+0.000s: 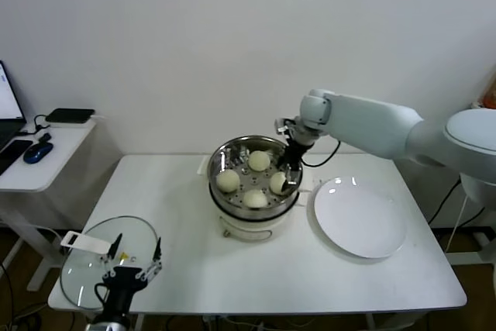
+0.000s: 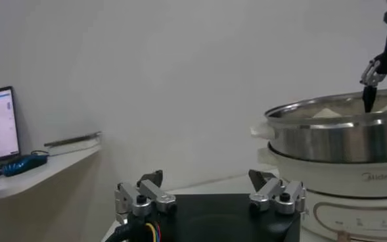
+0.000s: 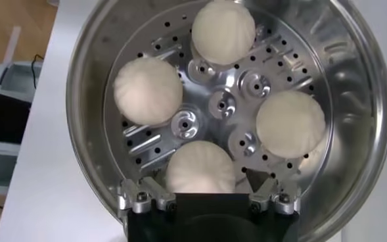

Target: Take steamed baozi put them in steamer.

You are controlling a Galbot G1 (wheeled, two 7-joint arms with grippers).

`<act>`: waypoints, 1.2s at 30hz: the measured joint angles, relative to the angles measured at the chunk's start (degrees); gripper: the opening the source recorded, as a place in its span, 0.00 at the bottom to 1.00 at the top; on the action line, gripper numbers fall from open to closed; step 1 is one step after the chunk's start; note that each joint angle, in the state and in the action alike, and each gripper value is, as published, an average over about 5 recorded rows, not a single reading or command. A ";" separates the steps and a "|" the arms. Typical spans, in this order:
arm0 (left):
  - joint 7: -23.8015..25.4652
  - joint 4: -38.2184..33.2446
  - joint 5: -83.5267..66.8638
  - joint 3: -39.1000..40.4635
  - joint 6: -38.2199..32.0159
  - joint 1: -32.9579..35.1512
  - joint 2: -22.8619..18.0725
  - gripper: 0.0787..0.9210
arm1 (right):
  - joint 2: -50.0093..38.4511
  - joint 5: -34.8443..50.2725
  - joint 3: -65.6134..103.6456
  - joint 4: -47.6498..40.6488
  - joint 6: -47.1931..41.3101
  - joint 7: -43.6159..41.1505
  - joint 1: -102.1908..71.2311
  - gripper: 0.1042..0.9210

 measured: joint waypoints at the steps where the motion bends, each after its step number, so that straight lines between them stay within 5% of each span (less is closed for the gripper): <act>1: 0.00 -0.05 0.00 -0.01 0.01 0.01 0.00 0.88 | -0.01 0.26 -0.03 0.00 -0.02 -0.09 0.17 0.88; 19: 0.05 -1.35 0.18 0.39 0.64 -0.29 -0.02 0.88 | -6.12 4.23 2.61 2.56 0.85 0.91 4.96 0.88; 36: -0.09 -2.60 1.93 1.65 1.26 -0.80 -1.74 0.88 | -27.32 1.44 23.13 16.35 3.45 10.73 -6.39 0.88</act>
